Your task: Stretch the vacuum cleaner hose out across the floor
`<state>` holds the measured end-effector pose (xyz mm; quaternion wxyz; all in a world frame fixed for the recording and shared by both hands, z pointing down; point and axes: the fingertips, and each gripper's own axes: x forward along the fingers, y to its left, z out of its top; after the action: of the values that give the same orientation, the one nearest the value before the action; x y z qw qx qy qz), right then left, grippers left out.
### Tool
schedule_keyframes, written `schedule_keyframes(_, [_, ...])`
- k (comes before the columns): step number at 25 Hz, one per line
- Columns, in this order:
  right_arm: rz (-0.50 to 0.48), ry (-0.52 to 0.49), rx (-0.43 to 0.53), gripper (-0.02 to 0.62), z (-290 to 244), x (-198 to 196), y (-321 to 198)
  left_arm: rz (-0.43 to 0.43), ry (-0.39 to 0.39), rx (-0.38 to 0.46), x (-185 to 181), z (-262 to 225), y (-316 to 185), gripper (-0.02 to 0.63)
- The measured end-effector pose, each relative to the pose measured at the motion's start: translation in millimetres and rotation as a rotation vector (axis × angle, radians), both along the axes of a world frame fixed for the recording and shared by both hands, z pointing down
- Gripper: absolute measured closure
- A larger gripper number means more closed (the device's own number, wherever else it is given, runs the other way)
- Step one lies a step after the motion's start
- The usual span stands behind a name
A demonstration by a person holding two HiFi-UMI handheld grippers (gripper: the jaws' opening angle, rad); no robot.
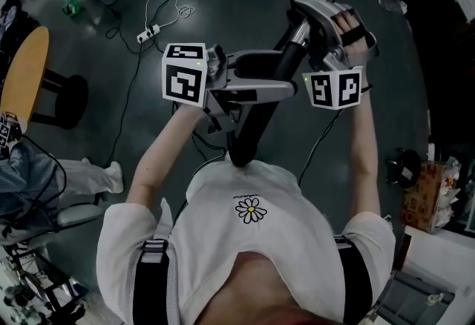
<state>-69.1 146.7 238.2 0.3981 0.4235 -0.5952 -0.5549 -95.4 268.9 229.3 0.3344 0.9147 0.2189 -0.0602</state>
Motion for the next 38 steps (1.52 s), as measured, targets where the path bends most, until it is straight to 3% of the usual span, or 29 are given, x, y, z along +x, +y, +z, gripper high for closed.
schedule_keyframes(3, [-0.030, 0.037, 0.025, 0.445, -1, -19, 1, 0.184, -0.024, -0.019, -4, 9, 24, 0.252])
schedule_keyframes(6, [-0.081, 0.042, 0.049, 0.445, -6, -31, 3, 0.299, 0.008, 0.104, -2, 6, 63, 0.282])
schedule_keyframes(8, [-0.129, 0.007, 0.056, 0.444, -8, -36, 5, 0.285, 0.019, 0.127, 1, 4, 73, 0.323])
schedule_keyframes(14, [-0.180, -0.090, 0.025, 0.438, 2, -36, 0, 0.217, 0.018, 0.021, 3, 6, 65, 0.354])
schedule_keyframes(16, [-0.139, -0.173, -0.012, 0.375, 0, -15, -4, 0.211, 0.022, 0.014, 1, 5, 64, 0.355])
schedule_keyframes(18, [-0.089, -0.374, -0.060, 0.253, -11, 21, -9, 0.192, 0.031, 0.021, -4, 3, 63, 0.356])
schedule_keyframes(20, [-0.079, -0.669, -0.140, 0.253, -21, 60, -9, 0.160, 0.037, 0.034, -8, 3, 58, 0.356])
schedule_keyframes(22, [-0.162, -0.962, -0.304, 0.253, -22, 79, 1, 0.129, 0.041, 0.027, -7, 4, 53, 0.359])
schedule_keyframes(24, [-0.326, -1.201, -0.509, 0.253, -16, 71, 15, 0.109, 0.043, 0.002, -5, 6, 46, 0.360])
schedule_keyframes(26, [-0.464, -1.422, -0.640, 0.255, -13, 58, 23, 0.099, 0.040, -0.026, -5, 8, 40, 0.360])
schedule_keyframes(29, [-0.560, -1.747, -0.783, 0.255, -9, 38, 19, 0.089, 0.037, -0.050, -4, 11, 35, 0.360])
schedule_keyframes(31, [-0.607, -1.950, -0.965, 0.255, 0, 20, 12, 0.083, 0.039, -0.050, -5, 11, 36, 0.360])
schedule_keyframes(35, [-0.922, -2.261, -1.366, 0.255, -4, -6, 11, 0.090, 0.051, -0.023, -6, 6, 40, 0.360])
schedule_keyframes(36, [-0.981, -2.287, -1.428, 0.255, -8, -11, 11, 0.096, 0.051, -0.012, -6, 4, 41, 0.360])
schedule_keyframes(38, [-1.009, -2.244, -1.500, 0.255, -14, -25, 11, 0.108, 0.051, 0.009, -6, 2, 43, 0.360])
